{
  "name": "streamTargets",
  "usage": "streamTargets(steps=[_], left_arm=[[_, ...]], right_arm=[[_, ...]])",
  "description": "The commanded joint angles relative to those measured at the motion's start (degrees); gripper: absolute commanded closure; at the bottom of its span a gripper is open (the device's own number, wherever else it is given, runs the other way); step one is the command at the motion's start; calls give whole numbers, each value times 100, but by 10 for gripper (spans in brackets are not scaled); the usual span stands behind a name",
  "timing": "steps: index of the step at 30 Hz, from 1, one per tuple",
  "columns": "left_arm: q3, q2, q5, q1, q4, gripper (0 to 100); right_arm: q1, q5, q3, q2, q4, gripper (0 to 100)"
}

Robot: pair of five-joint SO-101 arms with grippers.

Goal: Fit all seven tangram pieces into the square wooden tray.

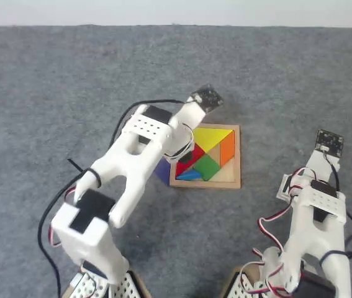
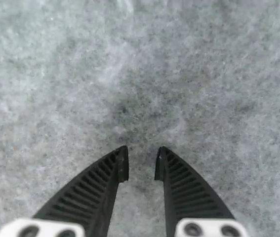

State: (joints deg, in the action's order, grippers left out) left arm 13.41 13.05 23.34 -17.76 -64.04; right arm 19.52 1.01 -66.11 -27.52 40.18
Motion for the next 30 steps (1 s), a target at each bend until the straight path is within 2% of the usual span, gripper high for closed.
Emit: streamTargets(steps=[1,8,15,22,26,30], left_arm=[[-92,-615,62,-62,-149,809],[-40,-686,35,-598,-738,810],[681,-642,-176,-888,-176,810],[673,-721,-176,-835,-149,812],[356,-782,-176,-387,-299,812],[259,-826,-448,536,-316,812]], right_arm=[[-57,26,149,-66,-75,894],[-48,26,149,-66,-84,894],[22,44,149,-66,-48,894],[48,53,149,-66,-48,894],[57,53,149,-75,-40,894],[242,53,149,-75,-48,894]])
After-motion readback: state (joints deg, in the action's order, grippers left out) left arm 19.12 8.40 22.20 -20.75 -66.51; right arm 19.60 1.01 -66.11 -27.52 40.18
